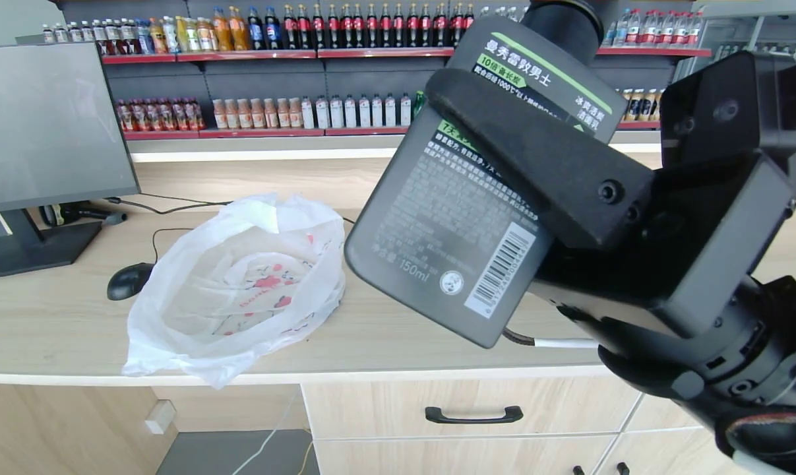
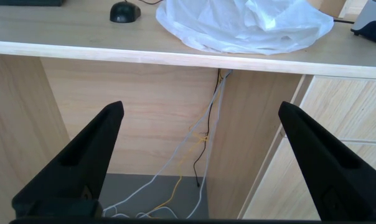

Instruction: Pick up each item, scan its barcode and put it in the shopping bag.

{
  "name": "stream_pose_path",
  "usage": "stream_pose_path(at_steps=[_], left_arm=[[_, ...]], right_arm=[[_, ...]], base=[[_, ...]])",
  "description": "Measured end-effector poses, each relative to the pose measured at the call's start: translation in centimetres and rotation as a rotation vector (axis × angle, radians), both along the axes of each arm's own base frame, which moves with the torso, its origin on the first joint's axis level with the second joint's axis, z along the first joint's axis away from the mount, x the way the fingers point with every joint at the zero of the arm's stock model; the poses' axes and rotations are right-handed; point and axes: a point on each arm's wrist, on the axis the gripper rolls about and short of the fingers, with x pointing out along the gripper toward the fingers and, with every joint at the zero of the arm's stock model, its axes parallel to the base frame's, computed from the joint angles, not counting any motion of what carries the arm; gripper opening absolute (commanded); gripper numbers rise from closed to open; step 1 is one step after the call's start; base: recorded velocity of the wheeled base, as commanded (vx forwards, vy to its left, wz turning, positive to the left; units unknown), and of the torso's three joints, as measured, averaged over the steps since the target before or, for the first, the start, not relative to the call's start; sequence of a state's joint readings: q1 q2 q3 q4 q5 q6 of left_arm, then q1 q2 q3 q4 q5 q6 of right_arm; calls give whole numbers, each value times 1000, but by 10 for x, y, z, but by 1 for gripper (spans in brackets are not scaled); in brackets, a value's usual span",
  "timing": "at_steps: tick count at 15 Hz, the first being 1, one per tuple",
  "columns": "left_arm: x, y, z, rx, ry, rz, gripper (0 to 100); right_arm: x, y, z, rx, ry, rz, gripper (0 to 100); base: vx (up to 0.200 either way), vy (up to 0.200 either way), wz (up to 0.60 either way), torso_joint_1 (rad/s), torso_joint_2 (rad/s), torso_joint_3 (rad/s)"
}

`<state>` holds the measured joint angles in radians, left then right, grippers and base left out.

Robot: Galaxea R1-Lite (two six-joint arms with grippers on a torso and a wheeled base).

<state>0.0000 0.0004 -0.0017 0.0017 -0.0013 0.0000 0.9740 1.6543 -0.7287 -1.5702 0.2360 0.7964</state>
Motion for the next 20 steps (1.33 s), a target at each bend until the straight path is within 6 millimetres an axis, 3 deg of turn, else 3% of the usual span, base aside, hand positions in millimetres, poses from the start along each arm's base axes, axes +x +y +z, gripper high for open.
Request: stream_pose_path(at_steps=[16, 20], left_arm=[[0, 0, 0, 0, 0, 0, 100], [0, 0, 0, 0, 0, 0, 100]], right_arm=[[0, -1, -8, -36, -8, -20, 0], [1, -1, -18, -111, -120, -117, 0]], base=[[0, 0, 0, 0, 0, 0], [0, 0, 0, 0, 0, 0]])
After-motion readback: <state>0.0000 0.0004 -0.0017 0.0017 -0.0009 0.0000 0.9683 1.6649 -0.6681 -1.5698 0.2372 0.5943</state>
